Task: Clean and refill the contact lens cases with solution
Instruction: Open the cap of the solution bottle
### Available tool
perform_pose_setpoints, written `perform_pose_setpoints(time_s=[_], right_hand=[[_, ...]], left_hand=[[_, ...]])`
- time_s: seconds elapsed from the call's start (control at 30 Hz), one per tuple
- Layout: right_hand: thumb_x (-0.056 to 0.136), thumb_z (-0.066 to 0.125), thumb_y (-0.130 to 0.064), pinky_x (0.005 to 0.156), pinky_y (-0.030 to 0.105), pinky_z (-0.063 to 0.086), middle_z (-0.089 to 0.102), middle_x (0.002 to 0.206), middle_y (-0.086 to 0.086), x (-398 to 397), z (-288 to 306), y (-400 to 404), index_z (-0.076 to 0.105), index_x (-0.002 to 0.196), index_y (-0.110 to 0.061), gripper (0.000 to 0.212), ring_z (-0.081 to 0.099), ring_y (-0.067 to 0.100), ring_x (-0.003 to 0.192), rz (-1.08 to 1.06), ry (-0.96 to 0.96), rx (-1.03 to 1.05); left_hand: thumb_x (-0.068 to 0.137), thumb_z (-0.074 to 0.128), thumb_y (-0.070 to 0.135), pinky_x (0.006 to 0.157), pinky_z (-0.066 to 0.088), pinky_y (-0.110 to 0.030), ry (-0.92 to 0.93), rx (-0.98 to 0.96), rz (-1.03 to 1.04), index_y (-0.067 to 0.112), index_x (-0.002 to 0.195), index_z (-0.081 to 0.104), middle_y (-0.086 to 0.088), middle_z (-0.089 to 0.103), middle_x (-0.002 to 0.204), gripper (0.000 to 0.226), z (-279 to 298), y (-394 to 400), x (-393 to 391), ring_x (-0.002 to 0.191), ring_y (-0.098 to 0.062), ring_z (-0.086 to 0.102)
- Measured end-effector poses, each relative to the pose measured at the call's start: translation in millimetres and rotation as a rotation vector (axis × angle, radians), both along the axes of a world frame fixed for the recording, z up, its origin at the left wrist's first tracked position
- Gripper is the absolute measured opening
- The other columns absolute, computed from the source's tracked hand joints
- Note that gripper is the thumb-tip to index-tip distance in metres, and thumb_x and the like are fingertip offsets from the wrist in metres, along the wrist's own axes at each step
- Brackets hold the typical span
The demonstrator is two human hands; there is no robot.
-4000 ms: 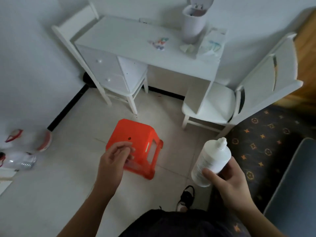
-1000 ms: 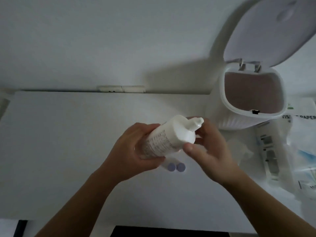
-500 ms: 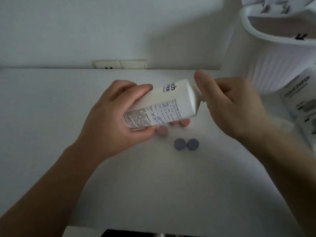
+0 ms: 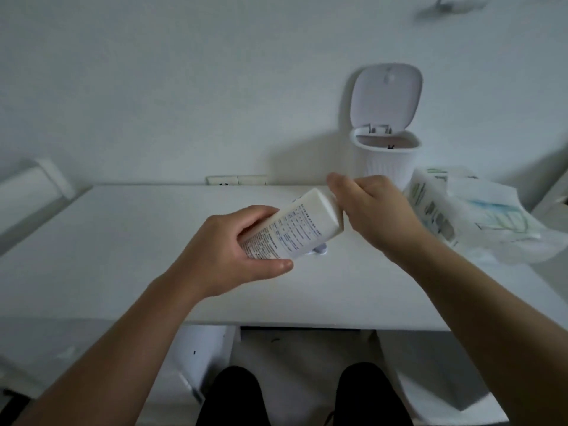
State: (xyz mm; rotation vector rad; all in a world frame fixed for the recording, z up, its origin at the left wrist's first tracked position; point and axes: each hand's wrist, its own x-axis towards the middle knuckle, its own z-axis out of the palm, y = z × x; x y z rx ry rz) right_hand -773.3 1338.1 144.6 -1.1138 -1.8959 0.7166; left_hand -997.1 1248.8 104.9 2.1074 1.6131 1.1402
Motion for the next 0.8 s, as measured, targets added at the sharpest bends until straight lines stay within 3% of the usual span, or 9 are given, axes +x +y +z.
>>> perform_pose_setpoints(time_s=[0.27,0.37,0.43,0.5,0.6,0.67,0.77,0.8], right_hand=[[0.096,0.048,-0.041,0.046,0.015,0.028,0.036,0.052,-0.011,-2,13,-21,0.035,0.059,-0.018,0.045,0.032,0.003,0.048,0.178,0.001,0.138],[0.090,0.052,-0.051,0.059,0.025,0.038,0.047,0.064,-0.009,11,18,-5,0.050,0.078,-0.016,0.036,0.043,0.006,0.061,0.350,-0.050,0.092],[0.083,0.065,-0.044,0.068,0.040,0.048,0.058,0.079,0.007,22,17,12,0.060,0.100,-0.021,0.029,0.053,0.017,0.073,0.499,-0.030,-0.033],[0.079,0.073,-0.040,0.072,0.041,0.052,0.065,0.084,0.008,25,12,30,0.063,0.112,-0.023,0.039,0.060,0.023,0.076,0.531,0.053,-0.102],[0.082,0.066,-0.054,0.060,0.034,0.052,0.069,0.069,0.003,10,-2,56,0.068,0.091,-0.021,0.034,0.063,0.017,0.058,0.322,0.155,-0.025],[0.086,0.063,-0.050,0.056,0.033,0.051,0.069,0.063,0.004,1,-12,74,0.067,0.078,-0.020,0.031,0.061,0.014,0.051,0.214,0.108,0.022],[0.086,0.071,-0.029,0.066,0.035,0.054,0.072,0.075,0.002,0,-27,105,0.069,0.086,-0.025,0.005,0.068,0.018,0.065,0.291,0.113,-0.065],[0.082,0.073,-0.029,0.074,0.037,0.056,0.074,0.086,0.001,2,-30,114,0.070,0.094,-0.027,0.013,0.071,0.018,0.078,0.332,0.107,-0.100]], left_hand=[[0.065,0.084,0.050,0.078,0.049,-0.007,-0.098,-0.076,-0.085,0.050,0.115,0.065,0.023,0.072,0.112,0.053,13,-17,-12,0.102,0.002,0.069],[0.065,0.085,0.050,0.073,0.053,-0.010,-0.094,-0.083,-0.085,0.052,0.117,0.064,0.023,0.071,0.114,0.057,15,-6,-21,0.104,0.002,0.068],[0.064,0.085,0.049,0.068,0.053,-0.009,-0.086,-0.091,-0.072,0.053,0.117,0.063,0.024,0.071,0.114,0.057,13,6,-28,0.104,0.004,0.067],[0.064,0.086,0.050,0.071,0.050,-0.006,-0.063,-0.079,-0.050,0.055,0.116,0.063,0.026,0.070,0.113,0.058,8,23,-34,0.104,0.006,0.066],[0.063,0.087,0.050,0.078,0.044,0.000,-0.028,-0.069,-0.040,0.058,0.116,0.061,0.028,0.069,0.113,0.059,1,55,-37,0.105,0.009,0.065],[0.064,0.088,0.049,0.078,0.048,-0.004,-0.014,-0.072,-0.046,0.056,0.118,0.060,0.027,0.069,0.115,0.061,-4,78,-38,0.108,0.007,0.065],[0.063,0.087,0.052,0.084,0.054,-0.021,0.024,-0.061,-0.020,0.057,0.121,0.058,0.027,0.067,0.120,0.066,-13,107,-46,0.112,0.003,0.064],[0.062,0.087,0.053,0.086,0.055,-0.027,0.035,-0.051,-0.005,0.057,0.123,0.057,0.027,0.066,0.120,0.068,-17,115,-49,0.113,0.002,0.064]])
